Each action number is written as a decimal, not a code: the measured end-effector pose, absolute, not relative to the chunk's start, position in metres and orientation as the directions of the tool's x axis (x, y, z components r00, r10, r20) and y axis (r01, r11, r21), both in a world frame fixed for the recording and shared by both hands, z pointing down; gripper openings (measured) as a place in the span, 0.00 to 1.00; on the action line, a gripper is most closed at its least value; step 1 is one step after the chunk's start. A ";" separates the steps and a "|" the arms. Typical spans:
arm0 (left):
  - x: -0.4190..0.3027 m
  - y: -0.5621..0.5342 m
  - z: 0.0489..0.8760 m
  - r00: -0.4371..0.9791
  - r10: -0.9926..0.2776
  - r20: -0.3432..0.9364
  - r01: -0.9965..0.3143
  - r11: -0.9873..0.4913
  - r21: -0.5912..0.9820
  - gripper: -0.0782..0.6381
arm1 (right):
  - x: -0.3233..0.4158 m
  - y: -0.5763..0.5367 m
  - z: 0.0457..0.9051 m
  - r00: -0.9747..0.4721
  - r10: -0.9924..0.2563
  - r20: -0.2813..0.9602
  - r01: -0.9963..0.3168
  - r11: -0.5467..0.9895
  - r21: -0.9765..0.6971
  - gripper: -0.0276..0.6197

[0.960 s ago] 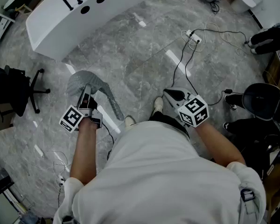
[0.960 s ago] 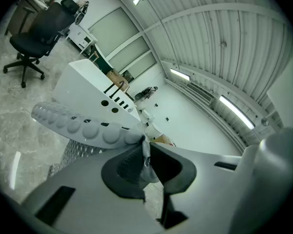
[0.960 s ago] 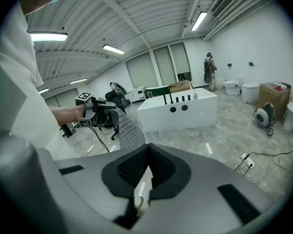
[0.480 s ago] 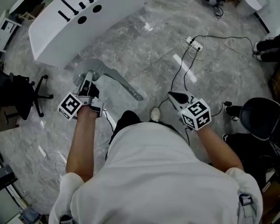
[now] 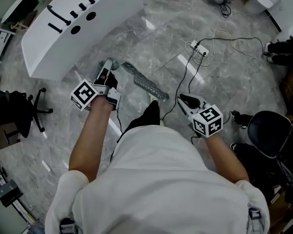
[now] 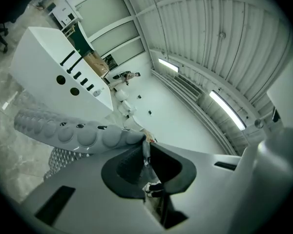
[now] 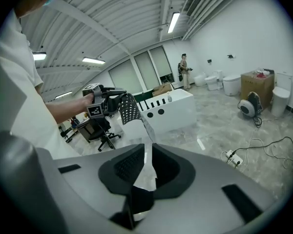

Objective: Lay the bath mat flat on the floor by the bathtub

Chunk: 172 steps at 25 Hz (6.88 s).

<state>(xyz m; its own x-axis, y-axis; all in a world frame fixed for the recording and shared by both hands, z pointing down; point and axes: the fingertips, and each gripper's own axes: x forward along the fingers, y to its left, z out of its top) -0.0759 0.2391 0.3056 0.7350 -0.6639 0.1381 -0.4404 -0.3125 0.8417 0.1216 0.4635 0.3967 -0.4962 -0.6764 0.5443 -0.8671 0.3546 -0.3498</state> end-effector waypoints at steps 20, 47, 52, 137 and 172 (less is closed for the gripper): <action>0.118 -0.037 0.323 0.791 -0.587 0.172 -0.448 -0.364 0.816 0.18 | 0.203 0.192 0.387 -0.538 -0.623 0.567 -0.843 0.390 -0.371 0.11; 0.360 -0.474 0.470 0.702 -0.696 0.149 -0.427 -0.245 0.870 0.18 | 0.381 -0.101 0.520 -0.697 -0.409 0.589 -0.714 0.319 -0.623 0.11; 0.343 -0.464 0.521 0.698 -0.701 0.147 -0.423 -0.239 0.874 0.18 | 0.356 -0.090 0.543 -0.747 -0.328 0.579 -0.664 0.332 -0.670 0.11; -0.093 -0.129 0.636 0.614 -0.414 0.672 -0.789 -0.316 0.527 0.17 | 0.089 -0.072 0.568 -0.676 -0.200 0.709 -0.657 0.599 -0.457 0.06; -0.078 -0.047 0.372 0.760 -0.427 0.490 -0.644 -0.597 0.479 0.15 | 0.081 -0.067 0.387 -0.673 -0.379 0.636 -0.663 0.691 -0.289 0.06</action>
